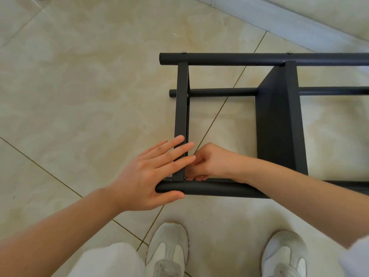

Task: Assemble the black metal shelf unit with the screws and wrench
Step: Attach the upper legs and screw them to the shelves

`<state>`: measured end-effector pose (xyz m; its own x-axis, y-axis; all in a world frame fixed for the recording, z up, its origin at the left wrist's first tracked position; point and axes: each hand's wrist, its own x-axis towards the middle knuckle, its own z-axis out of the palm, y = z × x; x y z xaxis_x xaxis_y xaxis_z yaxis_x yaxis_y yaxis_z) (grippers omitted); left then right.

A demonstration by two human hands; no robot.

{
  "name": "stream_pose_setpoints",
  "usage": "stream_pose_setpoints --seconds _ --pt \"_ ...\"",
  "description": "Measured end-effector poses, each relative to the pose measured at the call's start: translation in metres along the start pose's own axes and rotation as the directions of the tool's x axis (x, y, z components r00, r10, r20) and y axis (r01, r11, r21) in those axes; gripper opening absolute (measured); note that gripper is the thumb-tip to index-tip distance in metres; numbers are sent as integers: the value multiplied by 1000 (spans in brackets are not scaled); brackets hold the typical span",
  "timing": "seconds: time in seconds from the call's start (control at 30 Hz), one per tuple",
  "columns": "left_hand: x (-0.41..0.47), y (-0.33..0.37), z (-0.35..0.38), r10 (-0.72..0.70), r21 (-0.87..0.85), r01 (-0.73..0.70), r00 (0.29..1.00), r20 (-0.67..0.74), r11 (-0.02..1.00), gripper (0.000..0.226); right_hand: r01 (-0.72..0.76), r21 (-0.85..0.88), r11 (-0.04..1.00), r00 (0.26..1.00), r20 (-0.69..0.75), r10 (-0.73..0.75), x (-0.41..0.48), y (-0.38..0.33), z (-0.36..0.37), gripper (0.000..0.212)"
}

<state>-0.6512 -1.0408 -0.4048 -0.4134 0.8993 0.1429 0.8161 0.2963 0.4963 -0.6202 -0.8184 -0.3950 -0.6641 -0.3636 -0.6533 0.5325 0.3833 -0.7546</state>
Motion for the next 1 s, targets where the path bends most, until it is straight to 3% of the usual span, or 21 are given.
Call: stream_pose_setpoints --seconds 0.27,0.67,1.0 --pt "0 0 0 1 -7 -1 1000 -2 1000 67 55 7 998 998 22 -55 13 -5 0 25" --pt "1 1 0 0 -17 0 1000 -12 1000 65 47 113 992 997 55 -54 7 -3 -4 7" --pt "2 2 -1 -12 -15 11 1000 -7 1000 65 -14 134 991 990 142 -6 12 2 -6 12"
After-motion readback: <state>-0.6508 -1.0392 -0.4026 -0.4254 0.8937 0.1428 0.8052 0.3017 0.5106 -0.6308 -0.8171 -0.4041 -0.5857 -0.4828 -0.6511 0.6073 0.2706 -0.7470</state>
